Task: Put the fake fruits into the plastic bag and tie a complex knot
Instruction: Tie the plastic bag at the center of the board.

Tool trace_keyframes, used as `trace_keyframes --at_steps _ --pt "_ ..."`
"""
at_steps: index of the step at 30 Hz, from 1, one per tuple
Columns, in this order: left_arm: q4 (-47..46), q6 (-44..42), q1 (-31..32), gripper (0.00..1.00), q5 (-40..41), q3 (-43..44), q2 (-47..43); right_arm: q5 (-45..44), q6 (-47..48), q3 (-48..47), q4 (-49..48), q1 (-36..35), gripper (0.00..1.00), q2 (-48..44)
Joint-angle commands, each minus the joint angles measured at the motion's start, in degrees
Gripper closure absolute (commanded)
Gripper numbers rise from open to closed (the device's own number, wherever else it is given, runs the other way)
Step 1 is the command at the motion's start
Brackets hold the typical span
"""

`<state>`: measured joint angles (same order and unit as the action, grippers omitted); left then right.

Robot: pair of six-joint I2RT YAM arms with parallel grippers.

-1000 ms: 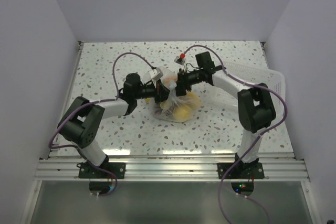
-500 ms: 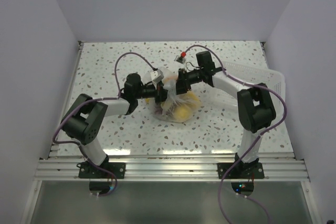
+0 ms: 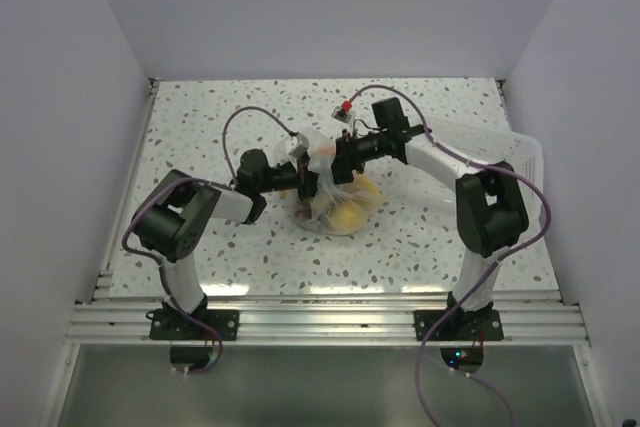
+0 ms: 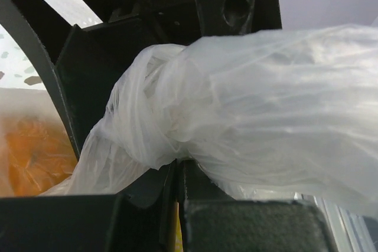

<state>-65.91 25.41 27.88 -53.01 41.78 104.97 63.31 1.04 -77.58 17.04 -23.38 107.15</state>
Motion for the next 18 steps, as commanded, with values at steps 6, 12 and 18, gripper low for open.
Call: trace_keyframes --at_steps 6,12,18 --pt "-16.79 14.84 3.32 1.00 -2.36 2.43 -0.02 -9.78 5.29 1.03 3.53 -1.50 0.01 -6.78" --pt "-21.71 21.87 3.15 1.00 -1.57 0.94 -2.66 -6.19 -0.59 2.34 -1.21 -1.41 0.01 -6.96" --pt "-22.68 21.35 1.13 1.00 -0.07 -1.96 -3.89 -5.30 -1.31 1.65 1.23 -0.80 0.01 -6.69"
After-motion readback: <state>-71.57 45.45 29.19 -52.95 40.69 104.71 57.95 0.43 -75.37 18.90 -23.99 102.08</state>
